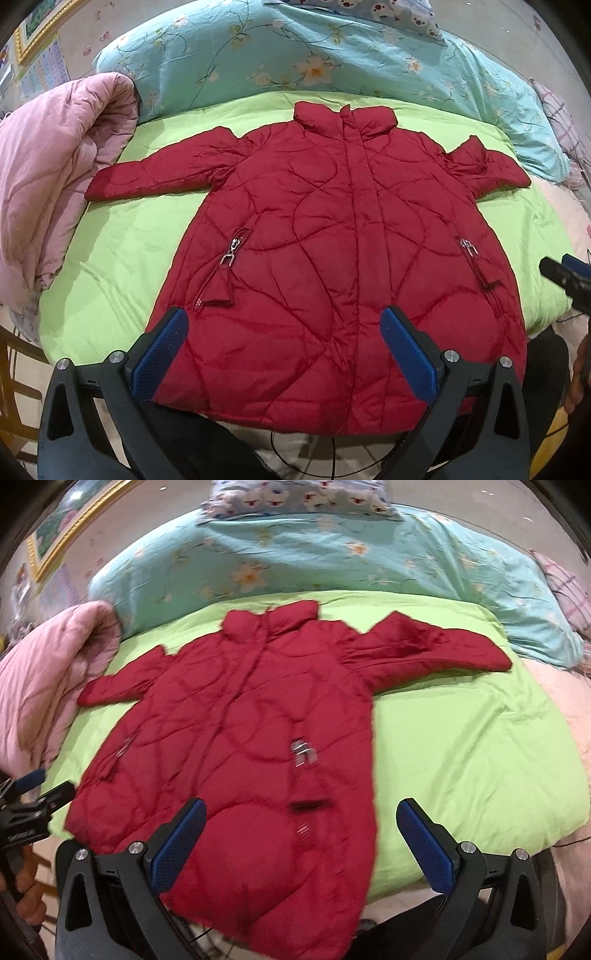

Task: Fold large clothes
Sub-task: 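Reach the right gripper to the coat sleeve and close on its cuff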

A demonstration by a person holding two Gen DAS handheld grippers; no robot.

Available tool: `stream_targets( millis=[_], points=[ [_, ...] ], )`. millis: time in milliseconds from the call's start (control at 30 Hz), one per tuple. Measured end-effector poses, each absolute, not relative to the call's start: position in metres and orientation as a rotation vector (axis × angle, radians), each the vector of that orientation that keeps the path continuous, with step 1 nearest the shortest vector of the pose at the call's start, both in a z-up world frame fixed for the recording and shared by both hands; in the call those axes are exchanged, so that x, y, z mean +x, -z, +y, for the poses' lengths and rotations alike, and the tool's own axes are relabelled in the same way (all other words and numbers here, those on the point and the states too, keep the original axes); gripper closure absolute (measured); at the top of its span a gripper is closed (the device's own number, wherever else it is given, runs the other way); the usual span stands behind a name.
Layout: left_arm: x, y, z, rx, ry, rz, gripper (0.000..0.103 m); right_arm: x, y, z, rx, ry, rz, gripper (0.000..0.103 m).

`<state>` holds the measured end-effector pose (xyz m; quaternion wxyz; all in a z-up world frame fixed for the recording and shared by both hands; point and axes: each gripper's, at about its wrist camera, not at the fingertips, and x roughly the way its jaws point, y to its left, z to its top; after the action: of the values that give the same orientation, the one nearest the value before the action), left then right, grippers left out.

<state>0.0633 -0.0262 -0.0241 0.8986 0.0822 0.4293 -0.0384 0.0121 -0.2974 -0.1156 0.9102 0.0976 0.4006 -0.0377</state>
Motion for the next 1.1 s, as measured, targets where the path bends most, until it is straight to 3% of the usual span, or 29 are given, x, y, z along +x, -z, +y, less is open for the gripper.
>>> stream_targets(
  millis=[567, 867, 967, 1100],
  points=[
    [0.109, 0.033, -0.031, 0.135, 0.049, 0.935, 0.0, 0.089, 0.121, -0.434, 0.246, 0.272, 0.771, 0.0],
    [0.129, 0.051, -0.044, 0.142, 0.061, 0.99, 0.0, 0.134, 0.141, -0.547, 0.498, 0.313, 0.703, 0.0],
    [0.135, 0.055, -0.047, 0.144, 0.057, 1.0, 0.0, 0.146, 0.149, -0.584, 0.575, 0.363, 0.679, 0.003],
    [0.143, 0.062, -0.049, 0.151, 0.049, 1.016, 0.0, 0.163, 0.155, -0.615, 0.596, 0.425, 0.672, 0.016]
  ],
)
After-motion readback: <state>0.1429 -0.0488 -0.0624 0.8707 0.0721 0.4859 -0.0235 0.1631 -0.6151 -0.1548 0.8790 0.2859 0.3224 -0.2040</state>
